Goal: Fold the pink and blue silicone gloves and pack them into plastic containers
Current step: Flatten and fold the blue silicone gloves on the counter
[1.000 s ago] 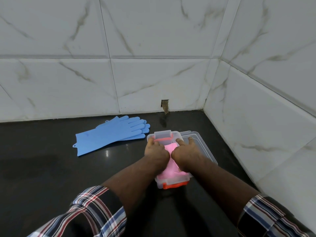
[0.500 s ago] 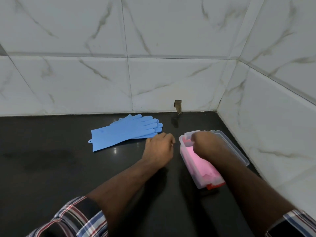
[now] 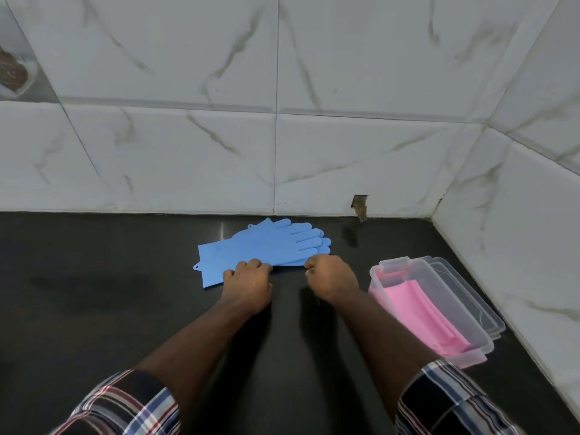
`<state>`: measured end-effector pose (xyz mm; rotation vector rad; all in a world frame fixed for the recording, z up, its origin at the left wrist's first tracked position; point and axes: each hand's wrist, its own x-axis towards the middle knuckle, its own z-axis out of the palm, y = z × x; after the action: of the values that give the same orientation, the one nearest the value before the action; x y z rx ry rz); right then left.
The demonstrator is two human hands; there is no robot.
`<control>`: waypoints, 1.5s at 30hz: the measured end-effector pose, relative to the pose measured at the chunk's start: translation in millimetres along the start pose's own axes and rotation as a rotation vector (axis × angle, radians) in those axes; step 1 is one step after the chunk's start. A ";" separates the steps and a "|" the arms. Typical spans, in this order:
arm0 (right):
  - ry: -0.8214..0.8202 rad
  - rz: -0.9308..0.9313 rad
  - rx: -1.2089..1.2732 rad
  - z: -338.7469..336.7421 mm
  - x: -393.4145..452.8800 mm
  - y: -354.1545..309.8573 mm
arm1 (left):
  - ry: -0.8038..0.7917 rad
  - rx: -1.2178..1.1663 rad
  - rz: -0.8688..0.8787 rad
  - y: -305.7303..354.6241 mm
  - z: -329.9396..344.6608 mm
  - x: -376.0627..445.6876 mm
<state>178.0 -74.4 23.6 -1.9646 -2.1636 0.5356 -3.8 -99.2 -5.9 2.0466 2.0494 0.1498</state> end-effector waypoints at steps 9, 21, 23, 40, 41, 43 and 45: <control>0.031 -0.021 -0.086 11.0 53.7 5.6 | 0.122 -0.007 0.061 -10.6 6.0 41.4; 0.326 -0.280 -0.289 27.4 60.7 8.2 | 0.236 -0.084 0.139 -6.3 11.7 56.8; 0.379 -0.336 -0.254 26.3 46.1 5.5 | 0.258 -0.077 0.182 -4.8 9.8 52.5; 0.222 -0.131 0.115 18.7 -34.4 37.3 | 0.092 -0.250 0.262 -12.6 -4.8 -10.1; 0.204 -0.125 0.104 18.9 -35.9 37.4 | 0.132 -0.204 0.221 -16.7 -5.1 -7.6; 0.175 -0.122 0.092 19.9 -38.0 37.1 | 0.097 -0.082 0.127 -23.2 -2.3 -2.7; 0.149 -0.109 0.103 20.2 -40.8 34.7 | 0.025 -0.020 0.052 -25.6 2.9 1.6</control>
<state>207.6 -115.3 -3.4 -1.7626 -2.0935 0.4587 -28.0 -98.2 -15.0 2.0976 2.0018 0.2050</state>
